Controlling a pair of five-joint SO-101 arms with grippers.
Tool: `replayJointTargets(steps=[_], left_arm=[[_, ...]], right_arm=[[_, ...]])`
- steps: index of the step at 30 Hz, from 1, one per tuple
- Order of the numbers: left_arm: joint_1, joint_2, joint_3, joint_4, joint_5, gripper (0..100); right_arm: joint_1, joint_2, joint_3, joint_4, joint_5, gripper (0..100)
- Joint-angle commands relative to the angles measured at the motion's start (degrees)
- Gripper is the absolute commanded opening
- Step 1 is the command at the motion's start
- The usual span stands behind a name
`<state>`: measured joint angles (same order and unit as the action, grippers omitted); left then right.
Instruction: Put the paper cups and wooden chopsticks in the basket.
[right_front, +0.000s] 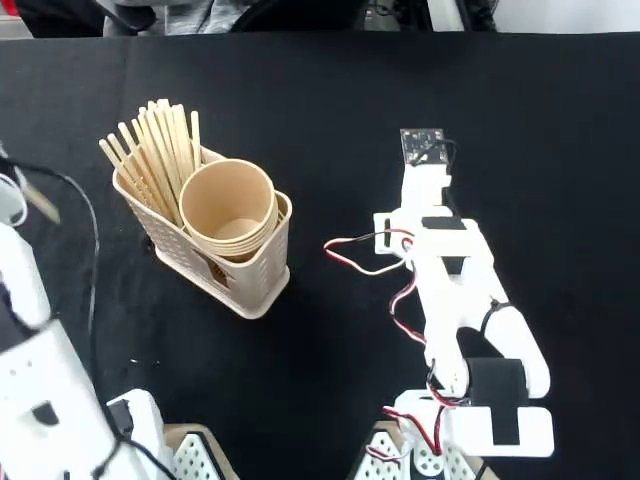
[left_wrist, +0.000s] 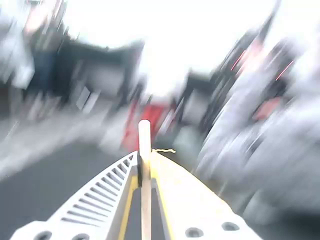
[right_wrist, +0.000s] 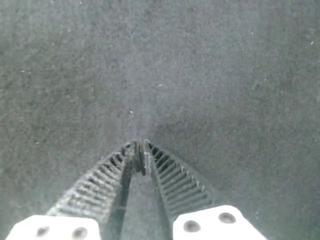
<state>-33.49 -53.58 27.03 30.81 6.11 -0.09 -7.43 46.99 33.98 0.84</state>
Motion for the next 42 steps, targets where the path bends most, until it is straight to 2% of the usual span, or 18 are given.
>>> replayJointTargets(steps=[1,5,9,29,37,42], left_arm=[[10.59,-2.37,-16.66,-2.02,0.88,3],[22.37,-1.93,-21.23,-0.53,0.62,3],[29.58,0.44,-18.42,-0.26,0.35,3],[29.67,1.58,-2.24,-0.53,0.35,3],[29.58,1.58,-0.22,-0.44,0.35,3],[29.58,1.58,0.04,3.08,0.35,3]], right_arm=[[-0.70,-1.36,-0.31,-0.62,0.00,1.5],[-0.70,-1.36,-0.22,-0.62,0.00,1.5],[-0.62,-1.36,-0.22,-0.62,0.00,1.5],[-0.62,-1.54,-0.31,-0.62,0.00,1.5],[-0.62,-1.54,-0.31,-0.62,0.00,1.5],[-0.62,-1.54,-0.31,-0.62,0.00,1.5]])
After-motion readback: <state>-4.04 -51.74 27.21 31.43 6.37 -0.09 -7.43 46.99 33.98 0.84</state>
